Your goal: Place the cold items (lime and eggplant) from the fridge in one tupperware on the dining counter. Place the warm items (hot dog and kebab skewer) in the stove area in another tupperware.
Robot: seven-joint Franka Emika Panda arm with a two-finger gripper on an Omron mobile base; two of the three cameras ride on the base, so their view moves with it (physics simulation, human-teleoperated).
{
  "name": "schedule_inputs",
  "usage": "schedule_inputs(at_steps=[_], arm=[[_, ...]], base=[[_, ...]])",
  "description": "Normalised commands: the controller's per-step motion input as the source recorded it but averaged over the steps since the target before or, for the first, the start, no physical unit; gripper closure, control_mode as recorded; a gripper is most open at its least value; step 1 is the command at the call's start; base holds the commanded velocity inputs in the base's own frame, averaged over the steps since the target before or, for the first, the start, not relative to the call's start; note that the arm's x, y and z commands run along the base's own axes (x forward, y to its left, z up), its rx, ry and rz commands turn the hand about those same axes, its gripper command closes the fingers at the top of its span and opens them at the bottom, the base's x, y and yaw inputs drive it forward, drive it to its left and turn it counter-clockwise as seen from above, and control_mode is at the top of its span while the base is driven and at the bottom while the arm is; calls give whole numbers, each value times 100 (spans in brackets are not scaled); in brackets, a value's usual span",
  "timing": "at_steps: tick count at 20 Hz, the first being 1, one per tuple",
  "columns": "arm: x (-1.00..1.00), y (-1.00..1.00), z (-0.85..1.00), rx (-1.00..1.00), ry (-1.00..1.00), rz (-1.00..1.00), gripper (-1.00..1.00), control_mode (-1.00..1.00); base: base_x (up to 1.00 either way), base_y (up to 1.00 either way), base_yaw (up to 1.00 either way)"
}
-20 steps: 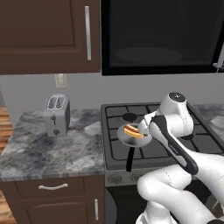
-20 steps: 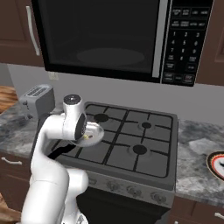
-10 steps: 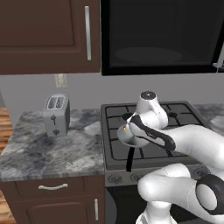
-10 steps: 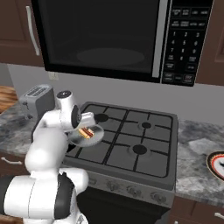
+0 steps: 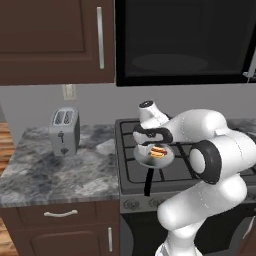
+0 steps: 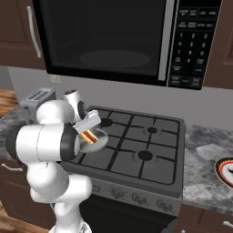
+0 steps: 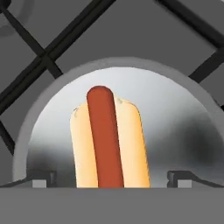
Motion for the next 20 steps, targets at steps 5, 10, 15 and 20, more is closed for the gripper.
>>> schedule_inputs(at_steps=[5, 10, 15, 20], arm=[[2, -1, -66, -12, 15, 11, -100, -100], [-1, -42, -88, 0, 1, 1, 100, -100], [-51, -66, -84, 3, -4, 0, 100, -100], [-73, -70, -18, 17, -42, 0, 100, -100]], base=[[0, 0, 0], [0, 0, 0], [0, 0, 0], [0, 0, 0]])
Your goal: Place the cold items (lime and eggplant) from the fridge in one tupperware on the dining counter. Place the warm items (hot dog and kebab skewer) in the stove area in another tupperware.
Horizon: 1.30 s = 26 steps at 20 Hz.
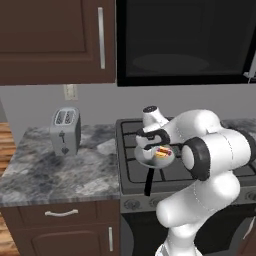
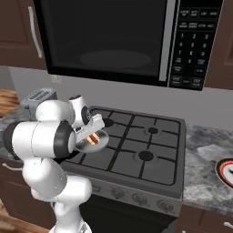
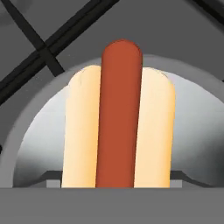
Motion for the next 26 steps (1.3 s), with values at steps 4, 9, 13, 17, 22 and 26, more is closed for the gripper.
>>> schedule_inputs(at_steps=[4, 9, 13, 17, 22, 26], arm=[[-73, -55, 41, 18, -37, 1, 100, -100], [-21, 5, 100, -1, 16, 12, 100, -100], [-38, 0, 100, -7, 33, 17, 100, -100], [-96, -23, 100, 0, 6, 8, 100, -100], [-100, -35, 56, 8, -65, 0, 100, -100], [-100, -16, -2, 17, -95, 0, 100, -100]], base=[[0, 0, 0], [0, 0, 0], [0, 0, 0], [0, 0, 0], [0, 0, 0], [0, 0, 0]])
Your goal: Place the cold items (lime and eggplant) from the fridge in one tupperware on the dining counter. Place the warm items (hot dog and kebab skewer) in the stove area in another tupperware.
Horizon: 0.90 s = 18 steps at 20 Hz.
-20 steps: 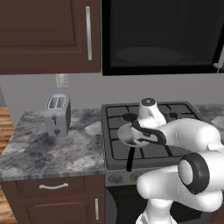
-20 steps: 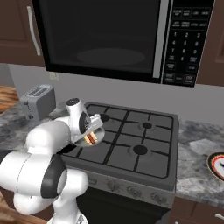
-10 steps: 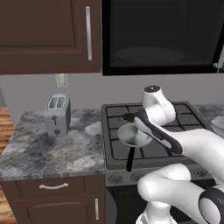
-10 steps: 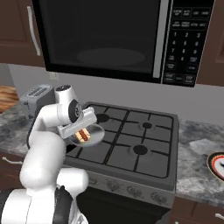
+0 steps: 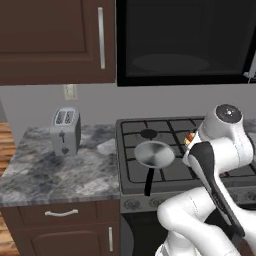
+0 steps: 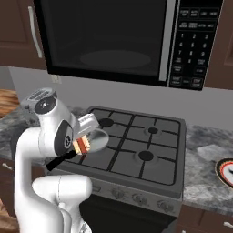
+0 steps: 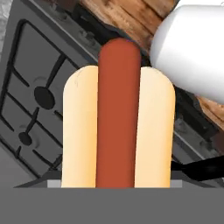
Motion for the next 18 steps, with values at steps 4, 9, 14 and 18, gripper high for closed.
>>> schedule_inputs(at_steps=[4, 9, 14, 18], arm=[[-100, 9, -9, 17, -75, 0, 100, -100], [-67, 38, -45, 1, -10, 1, 100, -100], [-60, -26, -35, 7, -21, 0, 100, -100], [-58, -31, -18, 6, -19, 2, 100, 100]], base=[[0, 0, 0], [0, 0, 0], [0, 0, 0], [-24, -14, 4]])
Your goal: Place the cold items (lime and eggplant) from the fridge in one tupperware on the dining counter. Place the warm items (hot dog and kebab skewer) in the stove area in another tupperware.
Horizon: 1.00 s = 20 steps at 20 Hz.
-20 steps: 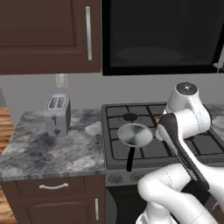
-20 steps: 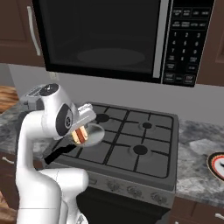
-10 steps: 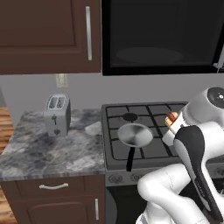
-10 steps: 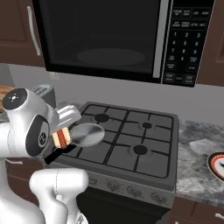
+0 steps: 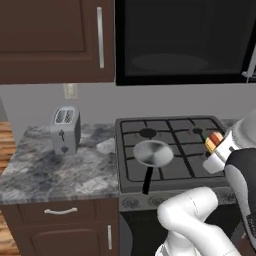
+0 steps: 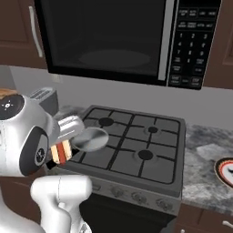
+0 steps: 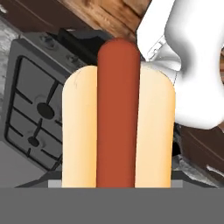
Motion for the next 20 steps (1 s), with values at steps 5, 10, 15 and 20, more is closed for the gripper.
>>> schedule_inputs(at_steps=[5, 10, 15, 20], arm=[[0, 0, 0, 0, 0, 0, 100, 100], [0, 0, 0, 0, 0, 0, 100, 100], [0, 0, 0, 0, 0, 0, 100, 100], [0, 0, 0, 0, 0, 0, 100, 100]], base=[[-100, -49, 34], [-95, 27, 33], [-59, 98, 38], [-65, 63, 48]])
